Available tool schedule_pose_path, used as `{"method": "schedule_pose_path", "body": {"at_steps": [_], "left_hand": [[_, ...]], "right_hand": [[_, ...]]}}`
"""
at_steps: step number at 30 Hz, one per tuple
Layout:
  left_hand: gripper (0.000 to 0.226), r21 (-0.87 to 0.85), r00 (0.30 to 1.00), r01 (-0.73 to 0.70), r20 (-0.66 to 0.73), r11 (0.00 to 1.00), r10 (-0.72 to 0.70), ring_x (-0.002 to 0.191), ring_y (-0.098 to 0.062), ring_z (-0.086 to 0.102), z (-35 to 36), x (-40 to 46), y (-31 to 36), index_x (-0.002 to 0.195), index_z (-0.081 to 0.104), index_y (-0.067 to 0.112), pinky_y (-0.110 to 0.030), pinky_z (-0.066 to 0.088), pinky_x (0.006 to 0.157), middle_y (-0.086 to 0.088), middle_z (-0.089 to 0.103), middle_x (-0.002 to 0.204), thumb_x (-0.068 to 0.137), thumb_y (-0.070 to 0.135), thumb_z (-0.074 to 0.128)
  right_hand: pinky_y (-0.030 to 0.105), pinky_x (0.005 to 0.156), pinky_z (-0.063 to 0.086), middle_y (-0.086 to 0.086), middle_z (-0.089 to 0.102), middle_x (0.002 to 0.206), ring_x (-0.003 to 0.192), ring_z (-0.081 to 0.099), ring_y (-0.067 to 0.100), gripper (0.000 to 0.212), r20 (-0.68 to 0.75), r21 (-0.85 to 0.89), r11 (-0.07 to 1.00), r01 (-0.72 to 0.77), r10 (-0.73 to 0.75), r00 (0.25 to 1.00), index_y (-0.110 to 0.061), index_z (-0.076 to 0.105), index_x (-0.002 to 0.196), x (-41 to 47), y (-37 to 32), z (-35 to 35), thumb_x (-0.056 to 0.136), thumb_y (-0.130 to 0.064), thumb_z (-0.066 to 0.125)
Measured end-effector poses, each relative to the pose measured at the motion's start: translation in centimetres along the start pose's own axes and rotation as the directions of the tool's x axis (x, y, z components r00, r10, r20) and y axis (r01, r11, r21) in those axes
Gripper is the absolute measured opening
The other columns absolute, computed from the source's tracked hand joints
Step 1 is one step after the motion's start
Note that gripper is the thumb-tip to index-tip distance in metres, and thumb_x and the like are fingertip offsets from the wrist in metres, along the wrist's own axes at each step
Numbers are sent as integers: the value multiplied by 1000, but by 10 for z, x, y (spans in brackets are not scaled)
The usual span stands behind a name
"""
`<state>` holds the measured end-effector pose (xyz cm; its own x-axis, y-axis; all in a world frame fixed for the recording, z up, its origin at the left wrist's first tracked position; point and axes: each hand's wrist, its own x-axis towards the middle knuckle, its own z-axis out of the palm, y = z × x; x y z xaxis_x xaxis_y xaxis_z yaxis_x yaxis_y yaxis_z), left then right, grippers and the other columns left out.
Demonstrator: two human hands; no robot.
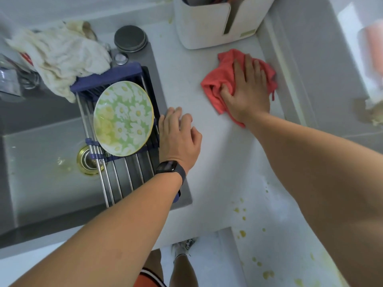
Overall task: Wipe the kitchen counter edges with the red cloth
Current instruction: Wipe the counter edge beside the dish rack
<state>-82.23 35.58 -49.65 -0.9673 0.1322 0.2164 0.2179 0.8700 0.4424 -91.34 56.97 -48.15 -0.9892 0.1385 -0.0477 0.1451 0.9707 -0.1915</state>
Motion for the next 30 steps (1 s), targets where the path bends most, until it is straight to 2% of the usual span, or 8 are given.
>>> {"method": "schedule_pose_path", "body": {"at_steps": [7,16,23,27,30], "left_hand": [[23,3,1000,0,-27,1000,0,136,-41,45,3,1,-2,107,64,6,-56,28,118,-19,58,132,90,19,57],[26,-1,999,-23,-31,1000,22,132,-40,48,4,2,-5,106,62,7,-56,31,115,-19,58,127,93,28,55],[22,-27,995,-46,-88,999,44,117,-38,52,2,0,-4,102,61,8,-55,41,103,-16,58,116,92,27,56],[21,-22,998,-33,-61,999,32,116,-37,52,1,0,-4,101,60,10,-53,40,105,-14,57,115,92,28,54],[21,-25,1000,-18,-20,1000,17,118,-34,52,-6,1,0,102,59,11,-50,38,106,-12,57,114,92,29,52]], "right_hand": [[48,129,6,13,11,172,158,8,36,83,2,17,999,-33,33,999,-16,11,166,38,-3,-3,98,-61,28],[46,129,4,11,10,173,159,7,35,80,-8,53,997,-52,53,999,-17,10,166,26,-5,-2,99,-59,25],[47,129,6,16,17,170,157,13,36,76,-13,59,997,-42,43,999,-16,20,164,-55,-3,3,99,-54,29],[50,128,12,16,26,168,156,21,36,72,-47,32,999,25,-24,999,-16,29,162,-125,15,8,100,-52,36],[52,127,15,15,28,167,155,23,36,70,-68,3,1000,6,-5,998,-16,31,161,-174,33,1,100,-50,40]]}}
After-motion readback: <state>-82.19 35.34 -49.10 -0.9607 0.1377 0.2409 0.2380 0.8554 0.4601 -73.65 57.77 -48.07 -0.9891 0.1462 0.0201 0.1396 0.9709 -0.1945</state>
